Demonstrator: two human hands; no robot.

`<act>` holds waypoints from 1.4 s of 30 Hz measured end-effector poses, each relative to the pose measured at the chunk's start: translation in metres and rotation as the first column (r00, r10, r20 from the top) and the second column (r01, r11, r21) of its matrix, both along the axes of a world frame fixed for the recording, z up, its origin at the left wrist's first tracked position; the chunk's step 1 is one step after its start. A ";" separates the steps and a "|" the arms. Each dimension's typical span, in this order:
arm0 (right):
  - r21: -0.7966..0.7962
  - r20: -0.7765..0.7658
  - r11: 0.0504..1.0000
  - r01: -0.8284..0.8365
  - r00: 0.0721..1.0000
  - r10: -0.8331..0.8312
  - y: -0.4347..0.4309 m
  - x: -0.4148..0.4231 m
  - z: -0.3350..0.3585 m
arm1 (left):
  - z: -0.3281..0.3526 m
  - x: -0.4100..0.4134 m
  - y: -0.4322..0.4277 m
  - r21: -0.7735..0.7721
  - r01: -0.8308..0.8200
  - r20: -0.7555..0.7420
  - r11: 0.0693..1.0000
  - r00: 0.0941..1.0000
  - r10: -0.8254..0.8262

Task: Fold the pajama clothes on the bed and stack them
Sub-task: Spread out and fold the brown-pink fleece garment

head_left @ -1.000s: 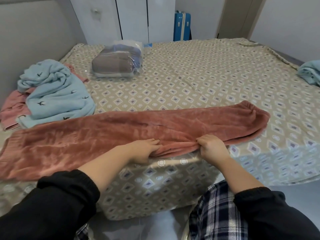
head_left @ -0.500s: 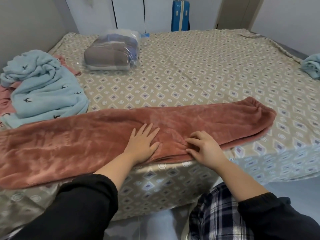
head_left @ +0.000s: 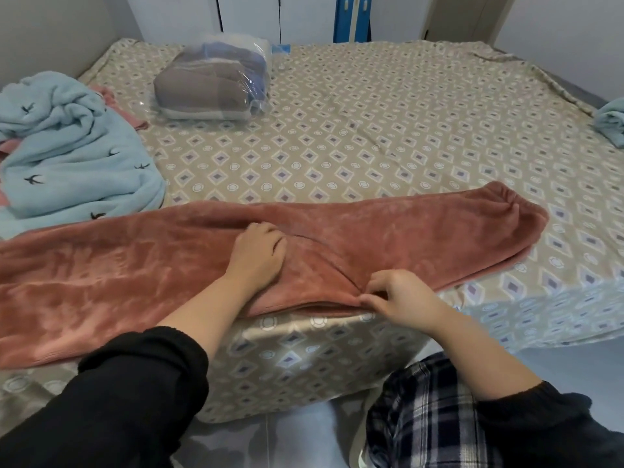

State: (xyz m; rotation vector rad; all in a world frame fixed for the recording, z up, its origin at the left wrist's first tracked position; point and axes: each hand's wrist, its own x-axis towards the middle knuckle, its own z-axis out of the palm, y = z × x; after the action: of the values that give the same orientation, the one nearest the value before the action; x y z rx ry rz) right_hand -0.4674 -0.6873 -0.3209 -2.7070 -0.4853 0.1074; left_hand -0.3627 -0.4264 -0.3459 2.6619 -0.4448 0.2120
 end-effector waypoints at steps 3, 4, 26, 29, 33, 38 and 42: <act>0.284 -0.190 0.929 0.238 0.964 -0.188 0.001 0.016 0.013 | -0.013 -0.006 0.003 0.150 -0.214 -0.031 0.965 0.975 0.221; 0.349 -0.136 0.892 0.287 0.957 -0.255 0.005 0.024 0.016 | -0.019 -0.007 0.001 0.212 -0.202 -0.041 0.956 0.976 0.215; -0.027 0.298 0.974 0.226 0.932 -0.208 0.039 0.168 -0.012 | -0.020 -0.015 0.006 0.002 0.038 0.101 0.999 0.994 -0.038; 0.008 0.466 0.995 0.102 0.880 -0.094 0.042 0.148 -0.015 | -0.019 -0.019 0.005 -0.064 0.112 0.190 0.992 0.977 -0.098; -0.015 0.626 0.996 0.088 0.777 -0.059 0.042 0.122 -0.025 | -0.015 -0.018 0.005 -0.113 0.220 0.360 0.969 0.918 -0.166; 0.007 0.598 0.989 0.145 0.793 -0.120 0.043 0.122 -0.025 | 0.004 0.008 0.012 -0.111 0.006 0.372 0.994 0.927 0.036; 0.023 0.377 0.966 0.258 0.893 -0.247 0.039 0.138 -0.026 | 0.025 0.060 0.037 0.141 -0.089 -0.010 0.986 0.996 0.091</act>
State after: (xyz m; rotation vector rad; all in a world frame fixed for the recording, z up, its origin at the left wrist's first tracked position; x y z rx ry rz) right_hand -0.3292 -0.6486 -0.3472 -2.7957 -0.2286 -0.4909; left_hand -0.3025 -0.3894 -0.3208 2.8230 -0.3464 0.1921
